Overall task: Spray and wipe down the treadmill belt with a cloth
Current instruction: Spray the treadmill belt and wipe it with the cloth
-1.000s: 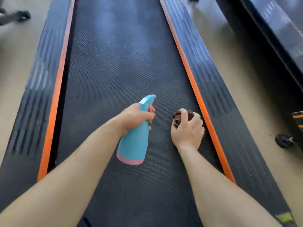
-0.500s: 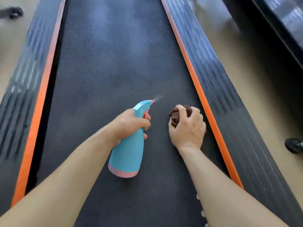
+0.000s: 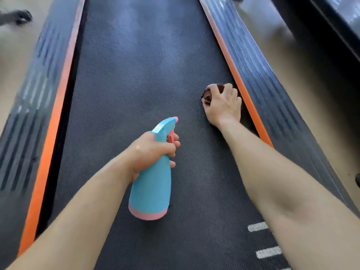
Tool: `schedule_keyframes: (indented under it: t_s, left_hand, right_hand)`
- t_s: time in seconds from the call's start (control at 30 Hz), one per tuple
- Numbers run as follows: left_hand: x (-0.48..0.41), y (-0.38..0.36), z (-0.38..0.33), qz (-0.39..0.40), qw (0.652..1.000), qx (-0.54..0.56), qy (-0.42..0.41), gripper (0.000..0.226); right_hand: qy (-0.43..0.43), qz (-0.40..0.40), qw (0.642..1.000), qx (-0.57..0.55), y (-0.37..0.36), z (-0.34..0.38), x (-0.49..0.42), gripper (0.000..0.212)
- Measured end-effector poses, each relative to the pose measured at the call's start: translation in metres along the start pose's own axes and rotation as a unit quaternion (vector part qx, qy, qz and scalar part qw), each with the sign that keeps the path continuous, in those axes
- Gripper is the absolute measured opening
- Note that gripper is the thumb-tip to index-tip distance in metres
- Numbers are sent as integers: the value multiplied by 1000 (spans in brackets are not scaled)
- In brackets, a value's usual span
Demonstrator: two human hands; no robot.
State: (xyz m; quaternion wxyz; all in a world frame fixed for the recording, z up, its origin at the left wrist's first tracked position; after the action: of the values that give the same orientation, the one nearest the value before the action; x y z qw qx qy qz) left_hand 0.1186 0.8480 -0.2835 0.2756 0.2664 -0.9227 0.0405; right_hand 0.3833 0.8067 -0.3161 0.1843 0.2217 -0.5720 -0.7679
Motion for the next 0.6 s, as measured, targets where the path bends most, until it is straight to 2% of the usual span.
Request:
schedule_keyframes:
  t_s: [0.13,0.2,0.27,0.33,0.4,0.43,0.5,0.6]
  left_hand:
    - [-2,8,0,-9,1000,9,0,36]
    - [-3,8,2,-9,1000,0,7,38]
    - [-5,5,1,-7,1000,-8,4,42]
    - [-5,4,-2,-11,1000,-16,-6,44]
    - [-3,0,-4,-18,999,-25,-14,40]
    - [-1,-1,-5,-20,999,-35,-18,40]
    - [1,1,-4,-30,998,-52,-20,45]
    - [0,-1,-4,-24,998,-50,-18,32]
  right_hand:
    - [163,-5,986,-27,7,11,87,43]
    - [221,9,975,-32,3,6,98,45]
    - [199,1,980,-14,-1,9,70,42]
    - [127,-26,992,-5,-2,19,23,39]
    - [41,-11,999,0,-7,23,-13,40]
    - [31,-5,1000,0,-10,26,-18,40]
    - [52,-8,999,-10,-5,27,2,40]
    - [147,-16,988,-32,9,5,98,42]
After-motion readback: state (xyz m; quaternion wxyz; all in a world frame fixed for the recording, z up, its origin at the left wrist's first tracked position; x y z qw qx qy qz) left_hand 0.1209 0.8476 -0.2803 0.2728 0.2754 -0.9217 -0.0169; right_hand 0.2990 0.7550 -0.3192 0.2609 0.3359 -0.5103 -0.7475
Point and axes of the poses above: each hand's wrist, its own x-axis away from the middle knuckle, its own y-axis out of the back of the hand, z = x × y, the point moved 8 cm from there along -x, towards the middle knuckle, and after that the axes turned 6 degrees about -y, right-handed, at the moved point
